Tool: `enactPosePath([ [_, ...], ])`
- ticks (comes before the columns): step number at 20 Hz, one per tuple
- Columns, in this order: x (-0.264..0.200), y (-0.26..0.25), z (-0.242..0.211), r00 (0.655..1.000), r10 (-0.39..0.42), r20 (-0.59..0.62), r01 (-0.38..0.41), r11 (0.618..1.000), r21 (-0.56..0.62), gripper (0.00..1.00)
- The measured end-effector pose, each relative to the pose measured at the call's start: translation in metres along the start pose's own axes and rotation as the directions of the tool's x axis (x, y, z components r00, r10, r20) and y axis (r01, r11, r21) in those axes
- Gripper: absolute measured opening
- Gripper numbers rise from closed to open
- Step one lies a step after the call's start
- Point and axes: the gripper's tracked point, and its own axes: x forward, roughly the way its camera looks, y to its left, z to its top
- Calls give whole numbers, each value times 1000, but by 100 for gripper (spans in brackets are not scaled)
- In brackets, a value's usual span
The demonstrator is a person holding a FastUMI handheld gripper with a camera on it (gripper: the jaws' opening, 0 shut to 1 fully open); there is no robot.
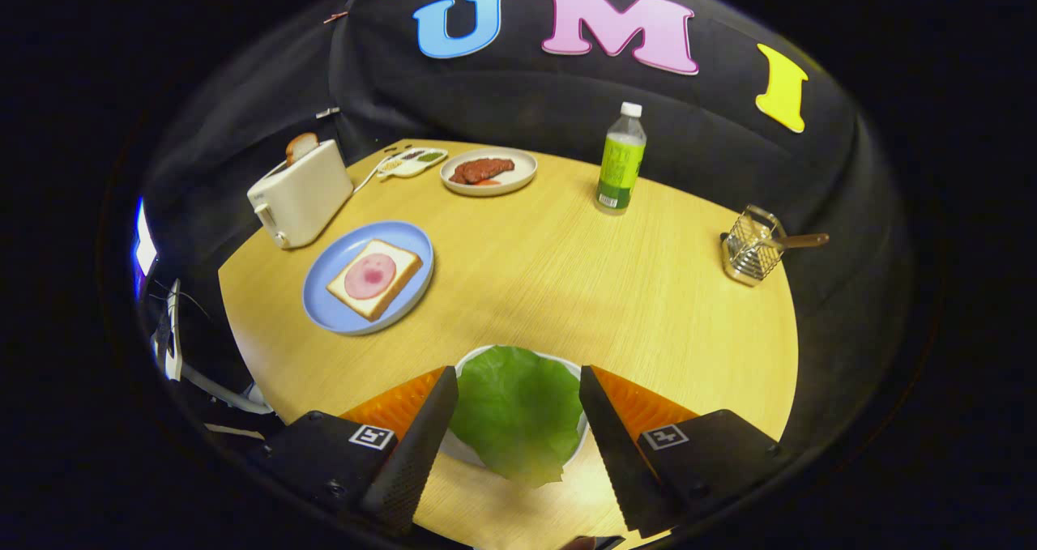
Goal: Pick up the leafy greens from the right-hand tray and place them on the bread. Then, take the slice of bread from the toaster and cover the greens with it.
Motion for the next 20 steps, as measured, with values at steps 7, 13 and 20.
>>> enactPosePath([
  [7, 42, -2, -40, 991, 21, -133, -23, 1000, -11, 89],
  [13, 53, -3, -50, 983, 32, -179, -38, 999, -34, 81],
  [20, 54, 1, -54, 973, 27, -229, -35, 999, -34, 69],
])
